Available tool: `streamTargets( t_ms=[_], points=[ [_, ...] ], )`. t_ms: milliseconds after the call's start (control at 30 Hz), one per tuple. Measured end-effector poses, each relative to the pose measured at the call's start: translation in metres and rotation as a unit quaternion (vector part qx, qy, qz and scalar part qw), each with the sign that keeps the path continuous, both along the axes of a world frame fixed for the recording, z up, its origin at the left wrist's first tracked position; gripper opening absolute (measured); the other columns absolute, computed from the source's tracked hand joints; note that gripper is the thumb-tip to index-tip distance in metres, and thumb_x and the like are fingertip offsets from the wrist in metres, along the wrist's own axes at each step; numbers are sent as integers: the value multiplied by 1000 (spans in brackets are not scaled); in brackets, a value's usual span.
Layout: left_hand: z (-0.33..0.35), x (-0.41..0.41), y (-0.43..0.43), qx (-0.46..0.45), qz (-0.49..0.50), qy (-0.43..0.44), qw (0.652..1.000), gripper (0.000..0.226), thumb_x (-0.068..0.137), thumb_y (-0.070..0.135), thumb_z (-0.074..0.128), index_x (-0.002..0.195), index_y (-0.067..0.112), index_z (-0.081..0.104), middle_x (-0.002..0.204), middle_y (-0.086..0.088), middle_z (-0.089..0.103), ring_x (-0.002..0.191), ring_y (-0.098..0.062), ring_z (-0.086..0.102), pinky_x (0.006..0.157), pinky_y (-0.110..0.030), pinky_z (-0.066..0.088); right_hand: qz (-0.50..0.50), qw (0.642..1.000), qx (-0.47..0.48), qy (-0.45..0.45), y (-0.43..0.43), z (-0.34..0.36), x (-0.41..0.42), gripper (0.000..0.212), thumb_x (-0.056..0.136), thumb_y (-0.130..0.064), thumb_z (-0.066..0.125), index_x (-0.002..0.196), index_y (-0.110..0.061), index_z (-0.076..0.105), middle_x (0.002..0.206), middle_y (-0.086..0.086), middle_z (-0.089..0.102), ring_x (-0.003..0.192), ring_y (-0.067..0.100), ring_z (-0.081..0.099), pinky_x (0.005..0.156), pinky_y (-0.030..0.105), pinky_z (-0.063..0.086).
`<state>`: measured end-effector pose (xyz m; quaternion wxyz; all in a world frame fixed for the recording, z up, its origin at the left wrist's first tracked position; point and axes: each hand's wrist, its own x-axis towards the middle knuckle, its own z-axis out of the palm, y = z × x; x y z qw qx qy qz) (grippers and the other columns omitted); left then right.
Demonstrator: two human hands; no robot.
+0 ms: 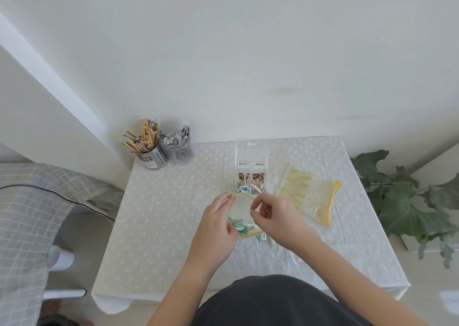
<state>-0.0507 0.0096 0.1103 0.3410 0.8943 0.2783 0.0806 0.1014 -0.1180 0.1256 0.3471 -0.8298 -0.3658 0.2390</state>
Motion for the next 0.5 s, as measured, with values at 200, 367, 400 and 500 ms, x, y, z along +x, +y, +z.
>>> streamTargets(
  t_ms=[200,367,400,500],
  points=[
    [9,1,-3,-5,-47,-25,999,71,94,0,55,158,30,46,160,32,31,150,5,30,113,-30,49,110,984,-140,-33,29,-18,-5,42,101,-15,49,142,-20,56,129,-1,67,114,18,64,95,30,52],
    [15,2,-11,8,-69,-45,997,74,94,-2,51,158,34,45,160,37,28,152,4,28,115,-27,46,163,920,-315,-164,47,-40,-8,36,104,-10,41,139,-3,49,132,11,59,118,26,61,96,34,45],
    [15,2,-12,10,-71,-44,996,73,95,-1,51,158,33,45,160,38,27,152,5,28,116,-26,44,169,912,-330,-172,48,-44,-9,35,104,-10,41,137,-2,50,133,12,59,119,27,60,99,35,45],
    [14,1,-16,10,-74,-38,996,70,96,0,50,159,31,45,160,37,27,152,6,27,119,-25,40,151,913,-347,-153,46,-53,-8,36,105,-12,43,137,-1,52,134,14,58,124,30,58,101,37,45]
  ],
)
